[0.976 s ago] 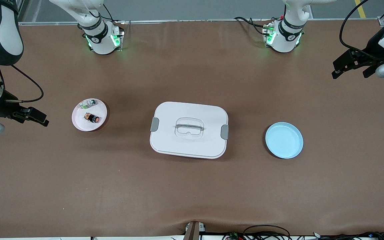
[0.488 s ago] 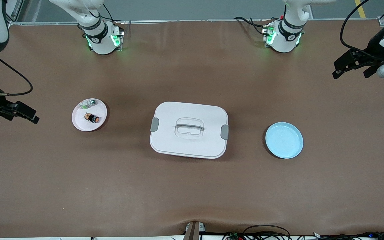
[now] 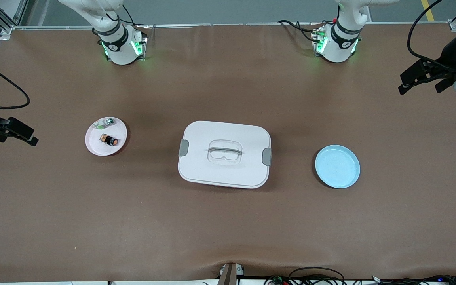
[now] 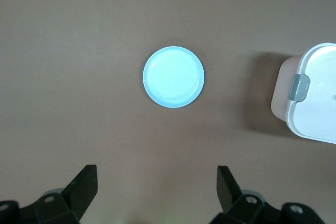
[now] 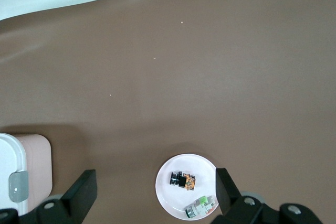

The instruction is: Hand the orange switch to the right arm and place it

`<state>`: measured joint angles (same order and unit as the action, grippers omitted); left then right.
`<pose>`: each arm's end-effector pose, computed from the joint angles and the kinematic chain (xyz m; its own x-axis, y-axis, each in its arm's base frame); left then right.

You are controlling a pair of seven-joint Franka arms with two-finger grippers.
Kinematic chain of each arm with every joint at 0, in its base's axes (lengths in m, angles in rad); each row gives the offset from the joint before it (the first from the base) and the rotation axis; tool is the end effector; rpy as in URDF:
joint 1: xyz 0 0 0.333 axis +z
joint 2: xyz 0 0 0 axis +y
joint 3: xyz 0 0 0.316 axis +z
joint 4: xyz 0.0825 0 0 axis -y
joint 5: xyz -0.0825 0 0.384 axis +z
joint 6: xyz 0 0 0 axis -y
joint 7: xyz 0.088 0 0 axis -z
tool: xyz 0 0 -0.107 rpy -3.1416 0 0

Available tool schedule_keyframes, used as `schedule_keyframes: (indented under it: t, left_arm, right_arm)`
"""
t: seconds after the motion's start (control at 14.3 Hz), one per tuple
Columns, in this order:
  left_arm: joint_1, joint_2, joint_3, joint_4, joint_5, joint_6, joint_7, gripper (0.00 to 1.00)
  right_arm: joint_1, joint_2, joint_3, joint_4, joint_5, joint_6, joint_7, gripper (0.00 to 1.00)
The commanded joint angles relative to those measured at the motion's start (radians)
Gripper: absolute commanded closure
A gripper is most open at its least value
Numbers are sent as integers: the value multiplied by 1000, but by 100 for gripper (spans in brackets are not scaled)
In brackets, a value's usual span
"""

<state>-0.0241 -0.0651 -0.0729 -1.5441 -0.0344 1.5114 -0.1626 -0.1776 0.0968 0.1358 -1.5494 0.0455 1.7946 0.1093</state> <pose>0.5251 -0.0565 0.6669 0.9976 0.0635 0.0270 0.0625 -0.9975 0.0344 0.6039 -0.0253 0.6007 0.9766 -0.1624 0.1411 -0.1532 -0.9854 -0.0743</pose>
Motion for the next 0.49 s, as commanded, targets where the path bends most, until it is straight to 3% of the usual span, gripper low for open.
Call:
schedule_keyframes:
  t: [0.0,0.42]
  left_arm:
    - [-5,2,1,19,11,-17,-6,0]
    - [-5,-1,-5,19,14,-20,-6,0]
  right_arm:
    - [-6,23,7,55,7,-40,-8,0]
    - [-5,24,5,55,7,-53,-8,0]
